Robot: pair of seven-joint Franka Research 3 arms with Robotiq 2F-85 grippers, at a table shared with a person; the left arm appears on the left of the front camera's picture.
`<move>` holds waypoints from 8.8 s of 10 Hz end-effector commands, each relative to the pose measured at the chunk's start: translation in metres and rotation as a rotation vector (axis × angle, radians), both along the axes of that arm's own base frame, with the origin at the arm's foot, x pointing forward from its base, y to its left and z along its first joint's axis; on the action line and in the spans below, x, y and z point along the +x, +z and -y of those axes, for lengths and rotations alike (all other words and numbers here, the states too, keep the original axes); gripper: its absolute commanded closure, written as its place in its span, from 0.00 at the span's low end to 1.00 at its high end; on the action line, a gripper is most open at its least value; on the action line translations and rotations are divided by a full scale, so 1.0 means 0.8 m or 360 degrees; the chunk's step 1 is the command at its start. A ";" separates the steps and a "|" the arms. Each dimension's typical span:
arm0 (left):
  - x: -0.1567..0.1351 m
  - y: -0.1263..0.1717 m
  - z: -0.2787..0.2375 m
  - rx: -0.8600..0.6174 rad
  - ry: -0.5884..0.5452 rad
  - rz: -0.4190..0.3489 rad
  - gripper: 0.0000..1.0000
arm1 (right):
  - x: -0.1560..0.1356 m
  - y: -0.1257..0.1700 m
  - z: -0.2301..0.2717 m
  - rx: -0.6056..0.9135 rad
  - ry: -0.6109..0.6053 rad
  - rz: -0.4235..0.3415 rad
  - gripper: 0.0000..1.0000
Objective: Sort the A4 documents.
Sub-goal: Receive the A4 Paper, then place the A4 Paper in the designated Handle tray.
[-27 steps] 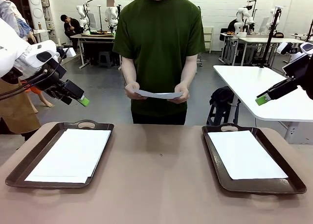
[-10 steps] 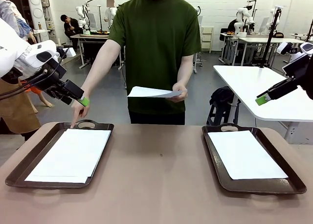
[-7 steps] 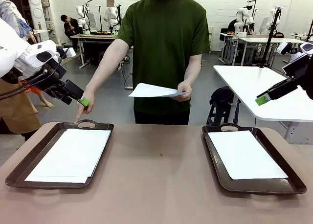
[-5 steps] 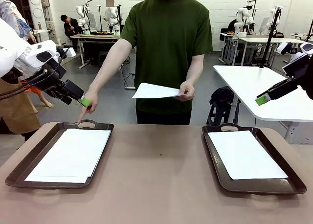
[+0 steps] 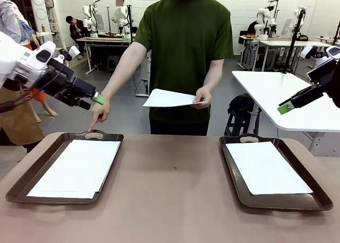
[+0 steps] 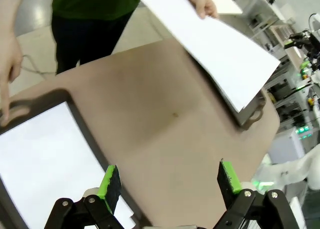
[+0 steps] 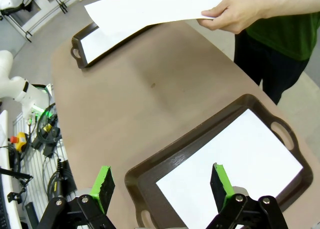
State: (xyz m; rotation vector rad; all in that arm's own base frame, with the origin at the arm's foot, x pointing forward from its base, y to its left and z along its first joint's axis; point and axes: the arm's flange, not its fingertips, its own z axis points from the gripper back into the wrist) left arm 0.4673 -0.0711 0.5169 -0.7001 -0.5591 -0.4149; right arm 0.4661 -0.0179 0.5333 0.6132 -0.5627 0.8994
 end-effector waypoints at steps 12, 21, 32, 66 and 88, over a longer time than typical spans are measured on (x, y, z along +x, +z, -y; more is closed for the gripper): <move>0.197 -0.110 0.129 -0.0611 0.0035 -0.0475 0.00 | 0.000 0.000 -0.002 -0.0002 0.0005 -0.0001 0.00; 0.230 -0.116 0.162 -0.0802 -0.0069 -0.0925 0.00 | 0.000 0.000 -0.002 -0.0002 0.0005 -0.0001 0.00; 0.225 -0.119 0.162 -0.0940 -0.0116 -0.0825 0.84 | 0.000 0.000 -0.002 -0.0002 0.0005 -0.0001 0.00; 0.096 -0.123 -0.058 -0.0438 0.0144 -0.0959 0.99 | 0.000 0.000 -0.002 -0.0002 0.0005 -0.0001 0.00; 0.112 -0.192 -0.166 0.0366 0.0651 -0.1053 0.76 | 0.000 0.000 -0.002 -0.0002 0.0005 -0.0001 0.00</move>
